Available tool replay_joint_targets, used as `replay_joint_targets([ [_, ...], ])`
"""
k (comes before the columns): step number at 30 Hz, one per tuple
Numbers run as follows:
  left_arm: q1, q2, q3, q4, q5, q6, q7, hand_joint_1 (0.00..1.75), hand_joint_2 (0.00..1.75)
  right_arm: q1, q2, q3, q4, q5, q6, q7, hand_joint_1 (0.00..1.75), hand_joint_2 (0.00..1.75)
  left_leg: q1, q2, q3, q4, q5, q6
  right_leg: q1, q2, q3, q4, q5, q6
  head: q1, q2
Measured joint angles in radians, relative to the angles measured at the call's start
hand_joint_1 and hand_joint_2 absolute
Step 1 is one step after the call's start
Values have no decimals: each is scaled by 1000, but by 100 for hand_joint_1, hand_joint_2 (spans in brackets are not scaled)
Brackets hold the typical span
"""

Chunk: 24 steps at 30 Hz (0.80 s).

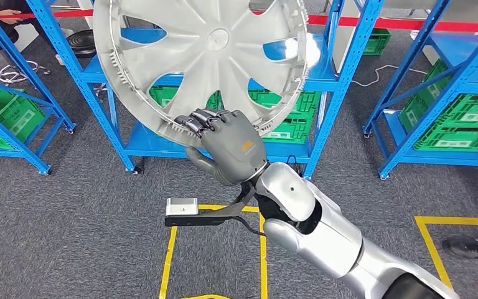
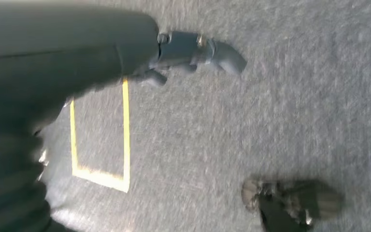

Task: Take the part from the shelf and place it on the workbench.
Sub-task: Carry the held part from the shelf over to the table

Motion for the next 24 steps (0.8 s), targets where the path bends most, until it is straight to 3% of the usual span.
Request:
replay_joint_targets([
  [1, 0, 0, 2, 0, 5, 4, -2, 0, 175, -11, 6, 1, 14, -12, 0, -10, 175, 175, 0, 0, -23, 4, 15, 0, 0, 0, -3, 52, -10, 1, 0, 0],
  [3, 0, -2, 6, 0, 12, 11, 0, 0, 175, -34, 24, 5, 43, -31, 0, -21, 175, 175, 0, 1, -68, 15, 42, -4, 0, 0, 36, 69, 33, 1, 0, 0],
  [4, 0, -2, 8, 0, 13, 14, 2, 0, 175, -46, 36, 6, 56, -37, 1, -19, 175, 175, 1, 1, -89, 22, 54, -7, 0, 0, 82, 27, 57, -1, 0, 0],
  [5, 0, -3, 9, 0, 14, 16, 6, 0, 175, -59, 49, 7, 67, -41, 2, -15, 175, 175, 0, 1, -107, 29, 65, -11, 1, 0, 138, -39, 57, -3, 0, 0],
  [7, -1, -3, 10, -1, 12, 19, 11, 0, 175, -83, 72, 9, 82, -45, 3, 0, 175, 175, -1, 0, -128, 39, 84, -23, 5, 0, 225, -165, 19, -12, 0, 0],
  [8, -2, -3, 10, -1, 10, 19, 13, 0, 175, -92, 79, 9, 88, -45, 4, 7, 175, 175, -1, 0, -132, 39, 95, -29, 8, 1, 241, -198, 3, -18, 0, 0],
  [10, -4, -2, 10, -1, 3, 17, 18, 0, 175, -98, 85, 10, 98, -40, 0, 15, 175, 175, 4, -2, -135, 33, 111, -43, 10, -2, 232, -211, 15, -33, 2, 0],
  [11, -5, -1, 10, 0, 1, 15, 21, 0, 175, -98, 86, 10, 101, -35, -5, 17, 175, 175, 6, -3, -139, 37, 100, -50, 9, -4, 224, -213, 28, -41, 2, 0],
  [12, -5, -1, 10, 0, -2, 12, 23, 0, 175, -98, 86, 10, 104, -29, -11, 17, 175, 175, 8, -5, -148, 59, 66, -56, 7, -6, 212, -216, 43, -49, 1, 0],
  [15, -6, -1, 9, 0, -5, 8, 25, 0, 175, -84, 83, 10, 108, -14, -31, 17, 175, 175, 12, -5, -183, 224, -84, -71, 6, -5, 166, -216, 88, -57, -1, 0],
  [16, -6, -1, 9, 0, -7, 8, 25, 0, 175, -75, 82, 10, 108, -11, -34, 16, 175, 175, 12, -5, -185, 279, -101, -74, 6, -4, 148, -215, 103, -56, -1, 0],
  [18, -6, -1, 9, 0, -10, 8, 24, 0, 175, -61, 78, 10, 108, -5, -35, 16, 175, 175, 13, -5, -153, 313, -69, -75, 6, -4, 108, -212, 132, -51, -1, 0],
  [19, -7, -1, 9, 0, -12, 8, 23, 0, 175, -56, 76, 10, 108, -3, -35, 19, 175, 175, 13, -6, -113, 281, -44, -74, 6, -4, 90, -211, 146, -48, -1, 0],
  [20, -7, -1, 9, -1, -14, 8, 21, 0, 175, -53, 76, 10, 106, 0, -33, 23, 175, 175, 13, -6, -53, 217, -40, -71, 6, -4, 75, -210, 158, -44, -1, 0],
  [22, -10, -1, 9, -2, -18, 8, 19, 0, 175, -49, 74, 9, 101, 4, -28, 33, 175, 175, 8, -10, 54, 70, -73, -60, 7, -5, 58, -209, 182, -33, 0, 0],
  [23, -11, -2, 9, -2, -19, 7, 18, 0, 175, -47, 74, 9, 97, 6, -26, 36, 175, 175, 5, -12, 81, 23, -91, -54, 7, -6, 55, -213, 195, -27, -1, 0],
  [24, -11, -2, 9, -2, -20, 7, 18, 0, 175, -45, 73, 9, 94, 8, -23, 37, 175, 175, 0, -12, 84, 3, -93, -45, 6, -7, 53, -218, 208, -21, -1, 0],
])
